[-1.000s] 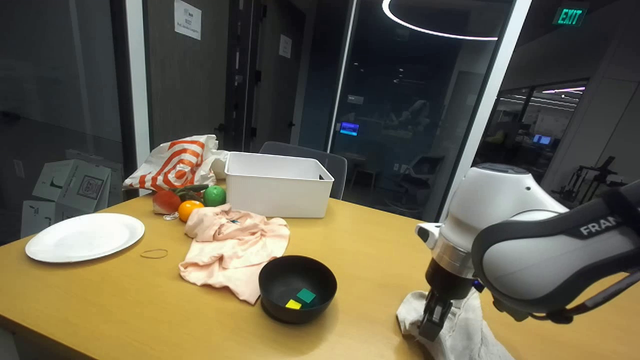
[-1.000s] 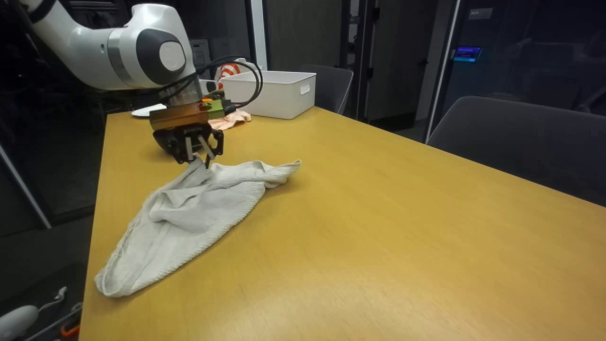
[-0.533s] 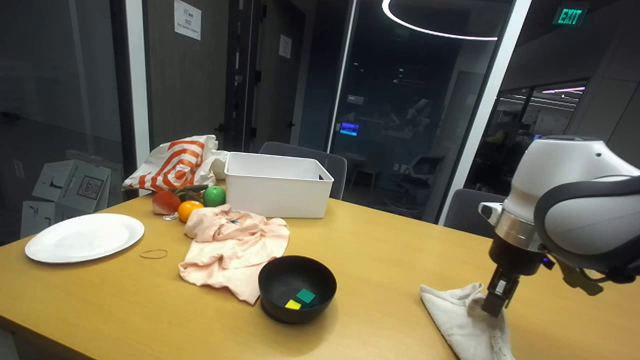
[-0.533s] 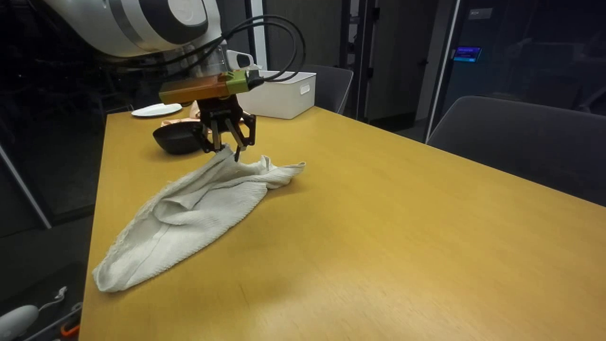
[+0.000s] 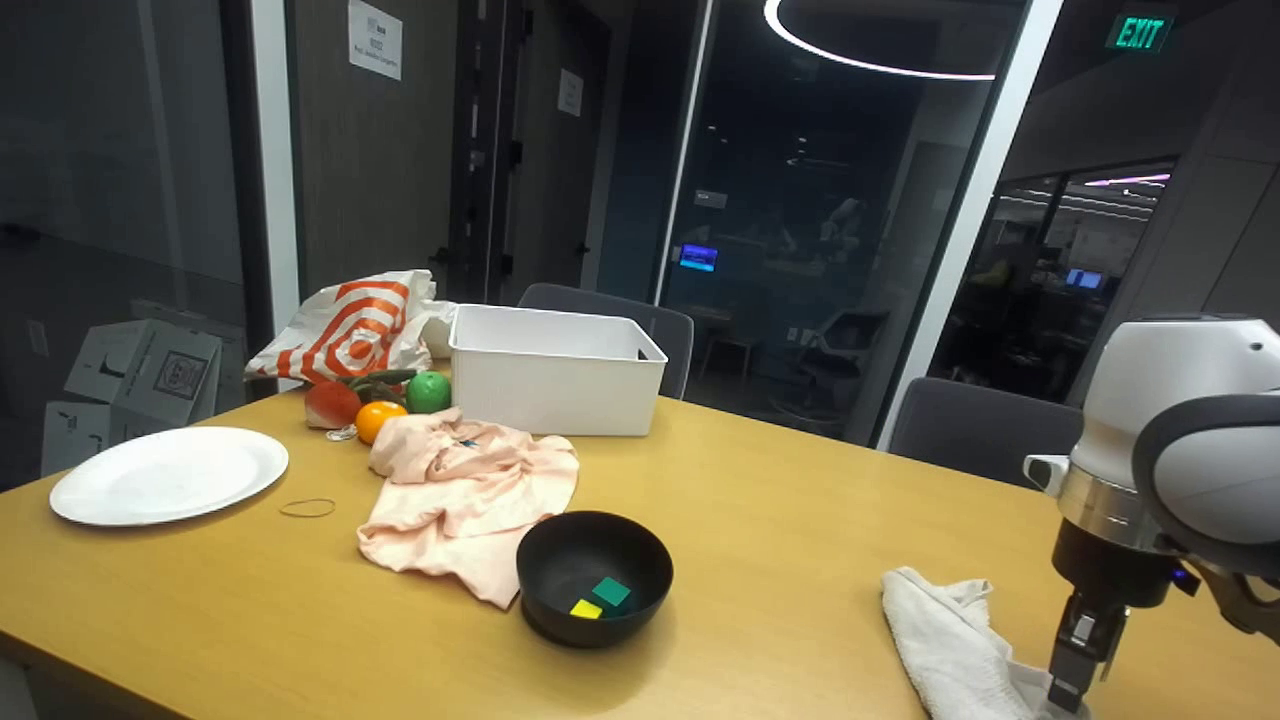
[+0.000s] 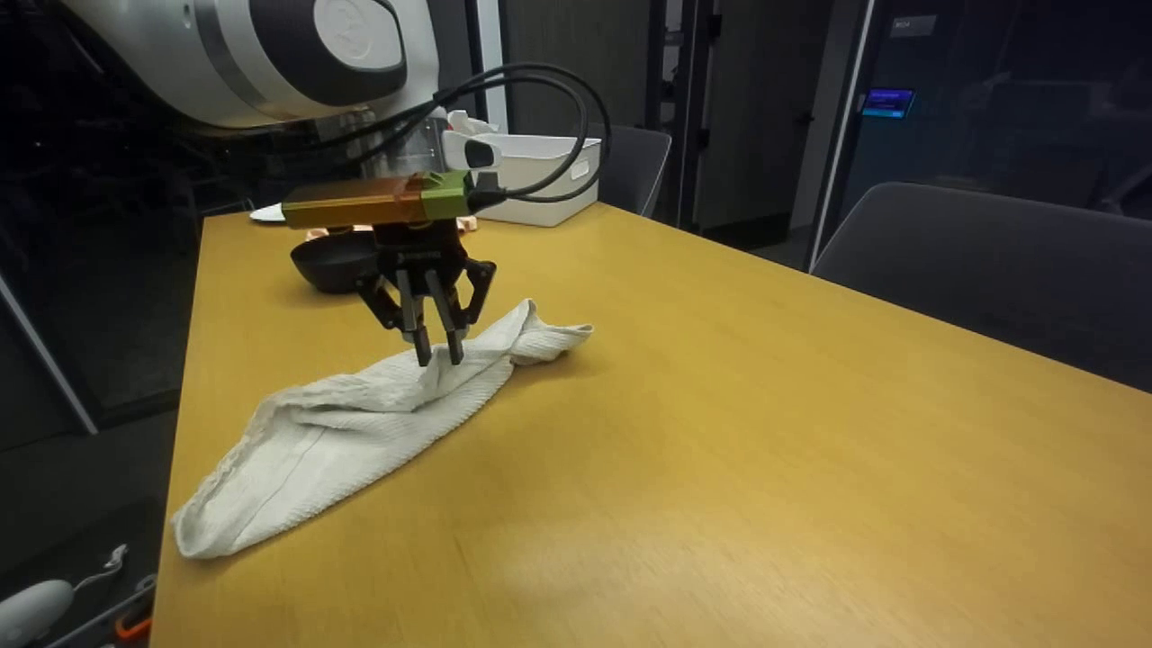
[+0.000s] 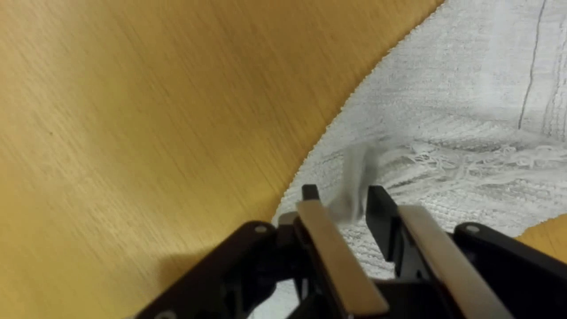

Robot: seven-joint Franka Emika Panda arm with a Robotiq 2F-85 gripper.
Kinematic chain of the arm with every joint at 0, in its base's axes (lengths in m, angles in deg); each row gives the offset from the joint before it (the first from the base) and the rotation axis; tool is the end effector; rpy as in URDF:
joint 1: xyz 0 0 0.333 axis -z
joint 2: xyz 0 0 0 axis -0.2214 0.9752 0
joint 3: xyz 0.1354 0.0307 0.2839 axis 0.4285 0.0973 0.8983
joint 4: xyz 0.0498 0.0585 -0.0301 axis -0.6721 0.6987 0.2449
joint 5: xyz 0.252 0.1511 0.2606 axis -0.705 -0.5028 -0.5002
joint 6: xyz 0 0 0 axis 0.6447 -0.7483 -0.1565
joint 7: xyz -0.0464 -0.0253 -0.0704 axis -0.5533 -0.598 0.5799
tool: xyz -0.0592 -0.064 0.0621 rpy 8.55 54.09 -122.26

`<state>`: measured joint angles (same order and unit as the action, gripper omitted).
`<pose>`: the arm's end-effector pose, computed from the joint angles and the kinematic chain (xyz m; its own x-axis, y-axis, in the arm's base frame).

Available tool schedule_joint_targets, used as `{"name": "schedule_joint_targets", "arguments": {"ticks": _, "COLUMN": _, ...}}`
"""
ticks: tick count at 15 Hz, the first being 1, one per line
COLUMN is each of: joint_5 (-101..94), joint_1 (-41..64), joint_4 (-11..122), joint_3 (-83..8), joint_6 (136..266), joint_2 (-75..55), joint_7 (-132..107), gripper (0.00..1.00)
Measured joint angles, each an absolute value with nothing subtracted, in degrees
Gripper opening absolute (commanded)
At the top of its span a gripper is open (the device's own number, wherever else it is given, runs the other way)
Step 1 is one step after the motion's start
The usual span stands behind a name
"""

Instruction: Fold the towel with blocks on it

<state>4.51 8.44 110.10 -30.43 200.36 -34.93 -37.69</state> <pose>0.4276 0.0551 0.3145 0.8084 0.5760 -0.1216 0.5871 -0.8040 0.0948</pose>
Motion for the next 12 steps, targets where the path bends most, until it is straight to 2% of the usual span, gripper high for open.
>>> {"name": "schedule_joint_targets", "arguments": {"ticks": 3, "joint_5": 4.08, "joint_1": 8.44, "joint_4": 110.42, "joint_3": -30.62, "joint_6": 200.62, "joint_2": -35.39, "joint_7": -37.22, "gripper": 0.89}}
{"name": "schedule_joint_targets", "arguments": {"ticks": 5, "joint_5": 1.58, "joint_1": 8.42, "joint_4": 110.42, "joint_3": -30.84, "joint_6": 199.07, "joint_2": -36.71, "joint_7": -37.18, "gripper": 1.0}}
{"name": "schedule_joint_targets", "arguments": {"ticks": 12, "joint_5": -17.73, "joint_1": 6.5, "joint_4": 113.18, "joint_3": -32.75, "joint_6": 181.29, "joint_2": -45.62, "joint_7": -38.62, "gripper": 1.0}}
